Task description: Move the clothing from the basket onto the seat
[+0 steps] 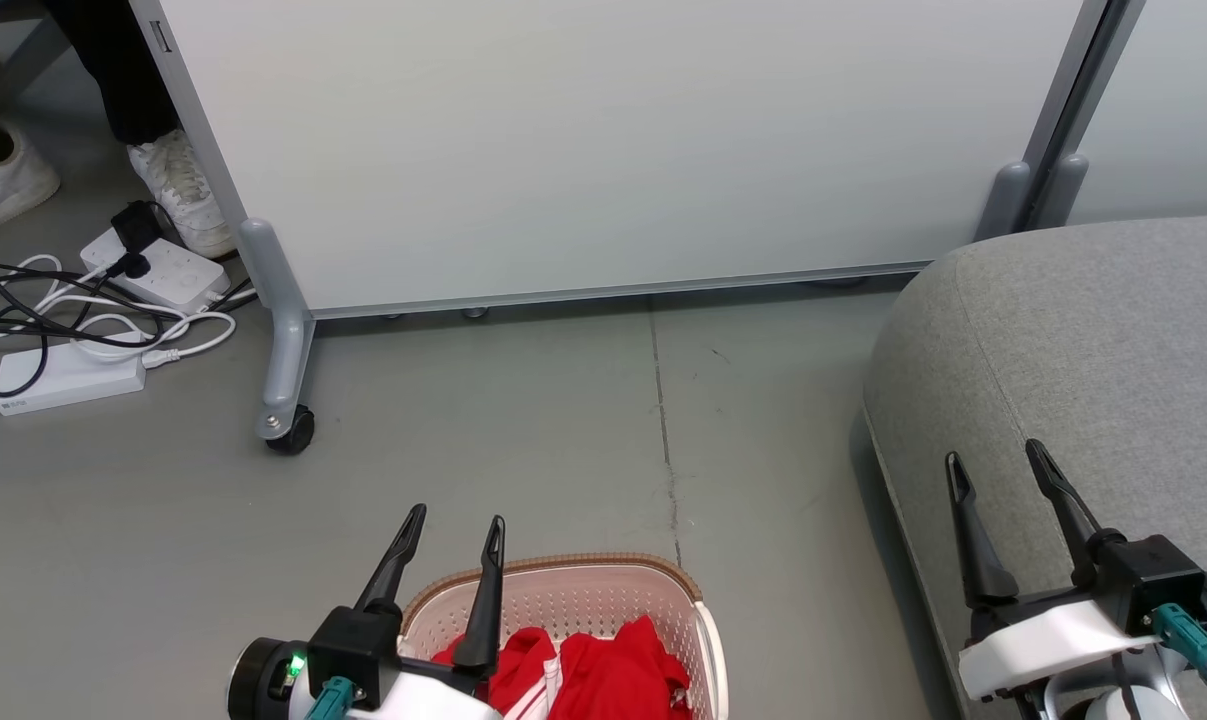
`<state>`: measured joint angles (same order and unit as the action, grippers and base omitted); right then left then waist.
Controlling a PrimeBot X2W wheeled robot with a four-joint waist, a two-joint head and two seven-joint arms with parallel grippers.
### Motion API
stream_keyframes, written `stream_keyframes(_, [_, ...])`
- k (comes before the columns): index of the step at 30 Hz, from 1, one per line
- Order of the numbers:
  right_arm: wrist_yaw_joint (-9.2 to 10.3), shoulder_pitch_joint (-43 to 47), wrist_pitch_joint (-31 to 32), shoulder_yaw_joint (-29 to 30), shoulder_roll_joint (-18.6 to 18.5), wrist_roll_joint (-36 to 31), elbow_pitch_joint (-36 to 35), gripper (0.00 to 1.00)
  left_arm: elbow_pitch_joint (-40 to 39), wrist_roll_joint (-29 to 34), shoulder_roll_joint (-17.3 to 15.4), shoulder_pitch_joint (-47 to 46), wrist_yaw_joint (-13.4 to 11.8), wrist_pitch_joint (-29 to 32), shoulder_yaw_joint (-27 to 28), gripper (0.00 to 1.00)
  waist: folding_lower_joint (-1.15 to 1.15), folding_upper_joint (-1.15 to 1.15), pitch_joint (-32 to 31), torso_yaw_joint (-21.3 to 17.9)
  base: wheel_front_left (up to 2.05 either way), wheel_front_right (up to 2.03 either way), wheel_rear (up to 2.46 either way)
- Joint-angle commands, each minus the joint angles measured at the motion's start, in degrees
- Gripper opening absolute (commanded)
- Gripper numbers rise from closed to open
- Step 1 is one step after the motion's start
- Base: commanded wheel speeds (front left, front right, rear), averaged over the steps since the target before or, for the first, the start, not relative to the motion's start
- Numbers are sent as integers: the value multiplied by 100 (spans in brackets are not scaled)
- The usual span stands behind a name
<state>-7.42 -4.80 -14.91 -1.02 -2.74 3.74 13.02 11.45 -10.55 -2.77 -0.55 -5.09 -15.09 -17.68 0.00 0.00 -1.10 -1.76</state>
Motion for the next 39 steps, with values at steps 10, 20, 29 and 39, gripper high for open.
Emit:
stream_keyframes(10, [-13, -43, -41, -19, -29, 101, 48, 100, 67, -35, -21, -40, 52, -14, -38, 100, 0, 0, -19, 16, 0, 0, 0])
stream_keyframes(20, [-13, -18, -41, -58, -29, 119, 58, 100, 119, -51, -21, -12, 56, -13, -63, 100, 0, 0, -28, 17, 0, 0, 0])
stream_keyframes(29, [-13, -33, -41, -46, -29, 40, 67, 100, 287, -64, -21, -40, 45, -13, -104, 100, 0, 0, 45, -21, 0, 0, 0])
stream_keyframes(39, [-13, -153, -40, -59, -38, -68, 80, 100, 1257, 195, -21, -327, -96, -10, -258, 100, 0, 0, 668, -205, 0, 0, 0])
